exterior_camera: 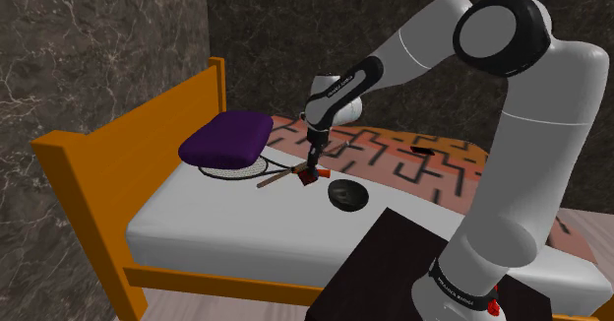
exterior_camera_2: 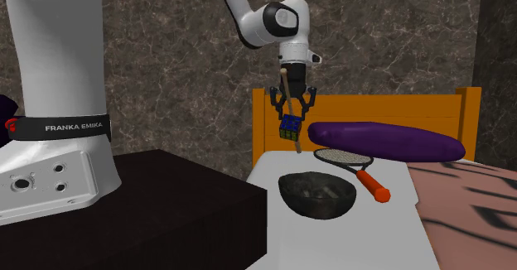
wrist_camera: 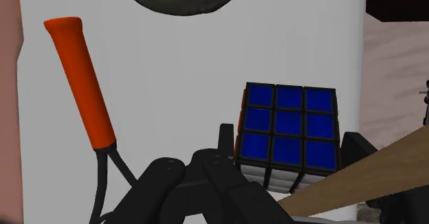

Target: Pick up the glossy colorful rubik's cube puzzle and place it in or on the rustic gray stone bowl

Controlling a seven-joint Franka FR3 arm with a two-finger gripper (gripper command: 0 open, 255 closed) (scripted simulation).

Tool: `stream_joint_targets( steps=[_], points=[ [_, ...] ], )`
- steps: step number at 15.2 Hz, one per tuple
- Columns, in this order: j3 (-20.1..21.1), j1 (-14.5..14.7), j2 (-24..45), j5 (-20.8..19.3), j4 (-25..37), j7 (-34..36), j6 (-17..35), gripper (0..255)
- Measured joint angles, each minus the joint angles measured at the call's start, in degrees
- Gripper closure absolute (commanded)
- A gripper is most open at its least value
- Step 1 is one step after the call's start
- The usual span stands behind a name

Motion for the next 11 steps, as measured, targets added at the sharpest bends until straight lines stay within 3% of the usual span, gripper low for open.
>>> stream_joint_targets(
  steps=[11],
  points=[
    [-6.47, -8.41, -7.49, -0.66, -9.72, -14.46, 2.21, 255]
  ],
)
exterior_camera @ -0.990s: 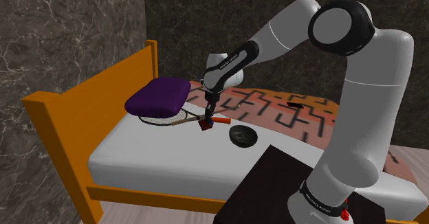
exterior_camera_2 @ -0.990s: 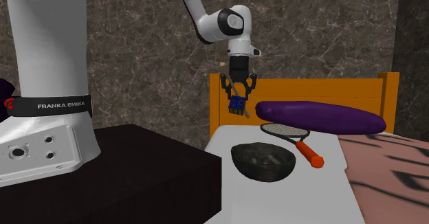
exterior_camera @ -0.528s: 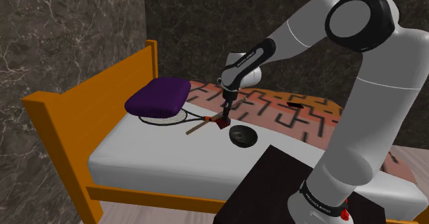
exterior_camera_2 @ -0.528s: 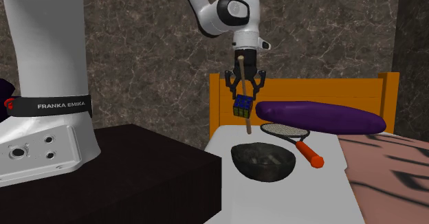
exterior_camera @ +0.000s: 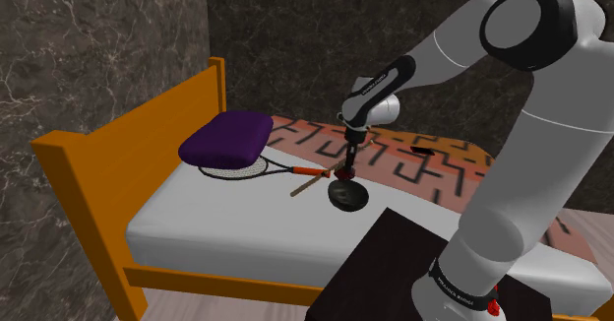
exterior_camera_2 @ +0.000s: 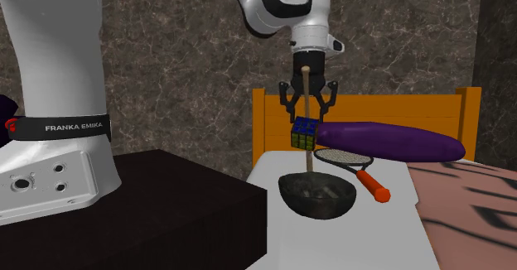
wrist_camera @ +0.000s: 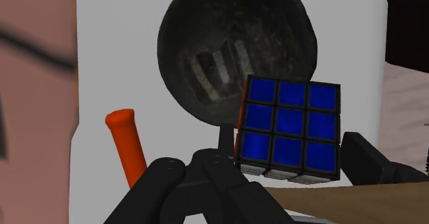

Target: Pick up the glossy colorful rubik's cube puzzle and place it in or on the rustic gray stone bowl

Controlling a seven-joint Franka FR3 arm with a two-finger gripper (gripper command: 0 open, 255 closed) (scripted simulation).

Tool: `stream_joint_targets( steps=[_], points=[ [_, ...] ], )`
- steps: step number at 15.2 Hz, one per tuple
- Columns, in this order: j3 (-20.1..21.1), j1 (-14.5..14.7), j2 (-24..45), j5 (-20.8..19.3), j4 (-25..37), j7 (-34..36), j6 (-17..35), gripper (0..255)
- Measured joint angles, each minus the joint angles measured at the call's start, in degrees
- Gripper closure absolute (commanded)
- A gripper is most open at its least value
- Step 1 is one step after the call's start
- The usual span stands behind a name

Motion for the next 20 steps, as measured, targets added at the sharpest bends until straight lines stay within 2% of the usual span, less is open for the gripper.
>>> stream_joint_targets(
  steps=[6, 20],
  points=[
    [-4.08, -4.49, -1.45, -0.37, -1.59, -8.29, 0.18, 255],
    [-2.72, -5.54, 8.76, 4.9, -2.01, -12.52, 10.37, 255]
  ],
)
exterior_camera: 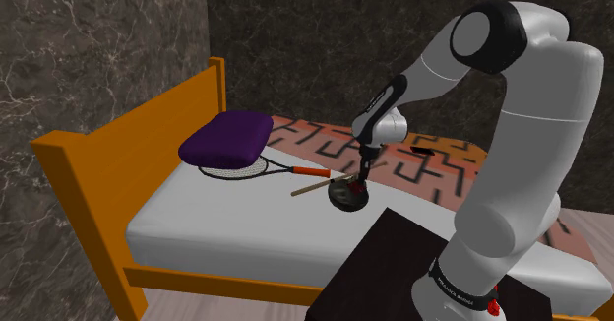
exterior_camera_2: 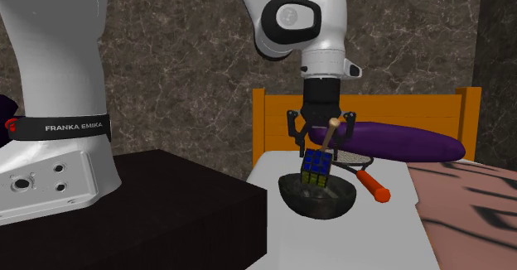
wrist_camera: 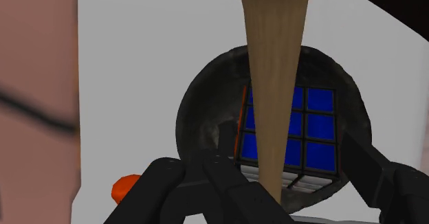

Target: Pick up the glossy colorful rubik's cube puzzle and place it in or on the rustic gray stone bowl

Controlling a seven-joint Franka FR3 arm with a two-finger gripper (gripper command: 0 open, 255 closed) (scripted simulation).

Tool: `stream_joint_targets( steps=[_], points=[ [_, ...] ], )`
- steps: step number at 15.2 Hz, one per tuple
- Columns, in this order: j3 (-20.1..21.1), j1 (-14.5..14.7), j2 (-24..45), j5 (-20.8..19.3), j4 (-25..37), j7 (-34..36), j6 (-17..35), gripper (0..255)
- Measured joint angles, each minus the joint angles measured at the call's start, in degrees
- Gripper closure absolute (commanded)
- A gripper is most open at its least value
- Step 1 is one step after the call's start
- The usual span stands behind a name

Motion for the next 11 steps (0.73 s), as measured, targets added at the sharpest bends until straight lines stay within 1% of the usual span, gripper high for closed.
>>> stream_joint_targets(
  steps=[3, 9, 10, 11],
  points=[
    [0.62, -0.43, 2.12, 1.2, 0.1, -0.89, 1.96, 255],
    [0.84, -0.64, 2.85, 1.6, 0.26, -1.24, 2.54, 255],
    [0.84, -0.64, 2.86, 1.6, 0.26, -1.24, 2.54, 0],
    [0.84, -0.64, 2.86, 1.6, 0.27, -1.24, 2.55, 0]
  ],
)
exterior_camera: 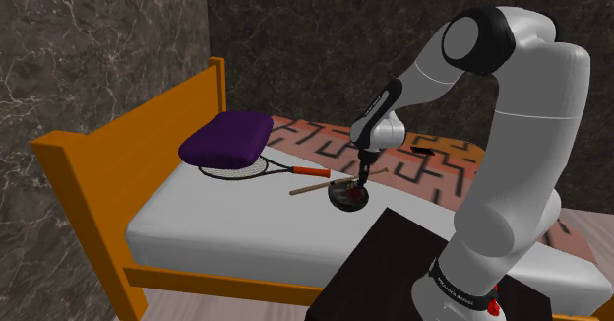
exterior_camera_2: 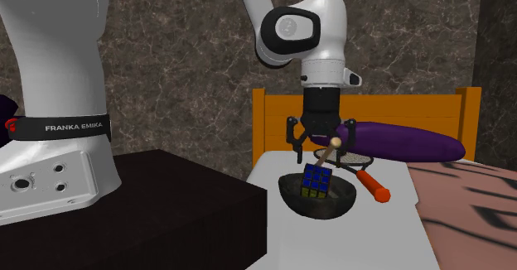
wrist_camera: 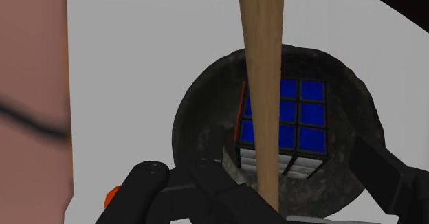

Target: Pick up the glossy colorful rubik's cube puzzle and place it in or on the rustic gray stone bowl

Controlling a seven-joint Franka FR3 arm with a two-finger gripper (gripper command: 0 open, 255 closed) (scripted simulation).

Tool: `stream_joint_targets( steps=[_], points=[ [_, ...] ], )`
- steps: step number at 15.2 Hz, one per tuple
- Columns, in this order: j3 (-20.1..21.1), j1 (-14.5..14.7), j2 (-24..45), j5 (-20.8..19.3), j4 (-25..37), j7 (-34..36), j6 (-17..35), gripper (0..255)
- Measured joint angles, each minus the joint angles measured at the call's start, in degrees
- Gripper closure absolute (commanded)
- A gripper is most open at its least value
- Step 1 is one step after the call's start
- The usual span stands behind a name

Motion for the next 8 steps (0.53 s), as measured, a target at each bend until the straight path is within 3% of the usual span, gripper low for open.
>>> stream_joint_targets(
  steps=[5, 8],
  points=[
    [0.0, 0.0, 0.0, 0.0, 0.01, 0.0, 0.0, 0],
    [-1.16, 0.95, -3.84, -2.15, 0.17, 1.73, -3.8, 0]
  ],
)
